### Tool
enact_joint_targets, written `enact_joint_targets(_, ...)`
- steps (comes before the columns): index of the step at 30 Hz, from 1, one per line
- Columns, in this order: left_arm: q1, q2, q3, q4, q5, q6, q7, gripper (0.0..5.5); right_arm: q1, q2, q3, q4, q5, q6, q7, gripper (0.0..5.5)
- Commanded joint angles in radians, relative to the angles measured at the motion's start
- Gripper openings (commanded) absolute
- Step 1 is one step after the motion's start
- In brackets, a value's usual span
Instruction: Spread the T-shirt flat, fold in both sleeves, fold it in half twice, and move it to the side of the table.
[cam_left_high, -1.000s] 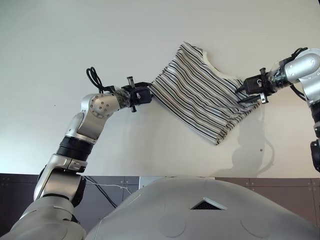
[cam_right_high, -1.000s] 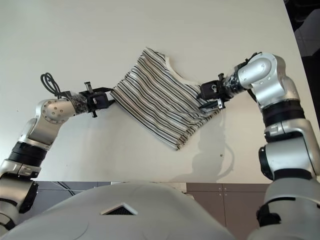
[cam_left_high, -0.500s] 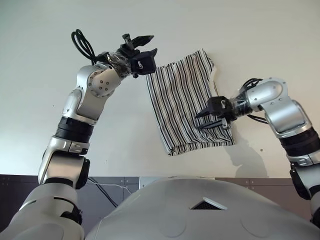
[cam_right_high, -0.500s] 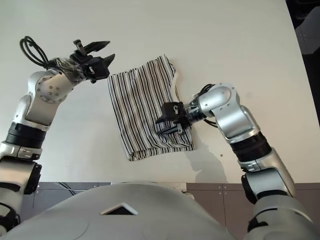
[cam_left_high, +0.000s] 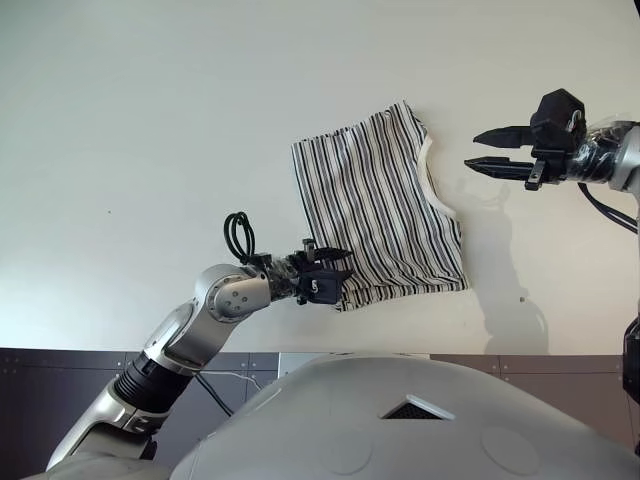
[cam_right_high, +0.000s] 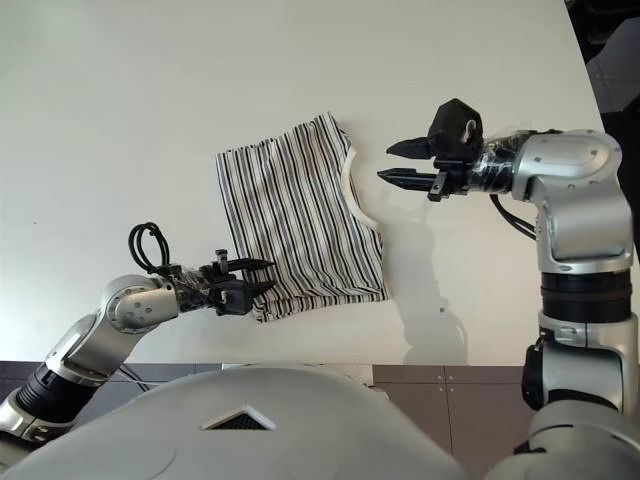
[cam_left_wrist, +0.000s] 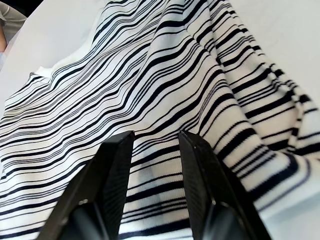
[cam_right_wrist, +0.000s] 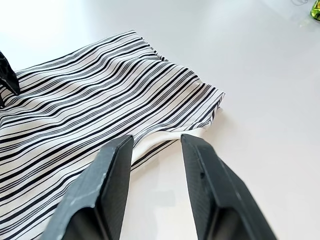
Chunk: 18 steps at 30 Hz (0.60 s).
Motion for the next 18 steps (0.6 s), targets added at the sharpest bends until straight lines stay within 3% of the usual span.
enact_joint_targets(1,-0.009,0.07,-0.001,0.138,0.11,0.001,-0.006,1.65,0.045,-0.013,-0.007,-0.037,0.016,0.01,-0.024,1.74)
enact_joint_targets(5,-0.041,0.096,0.061,0.147,0.076,-0.008,-0.008,1.65,0.16,-0.05,0.049,-0.104,-0.079,-0.146,-0.052,1.74)
enact_joint_targets(11,0.013,0.09,0.13,-0.02,-0.023,0.03,-0.027,1.65,0.274,-0.078,0.026,-0.17,-0.165,-0.394,-0.107,1.74)
enact_joint_targets(18,0.091,0.151,0.446,-0.254,-0.202,0.037,-0.035,1.65,0.569,-0.133,-0.1,-0.356,-0.117,-0.589,-0.082,1.74)
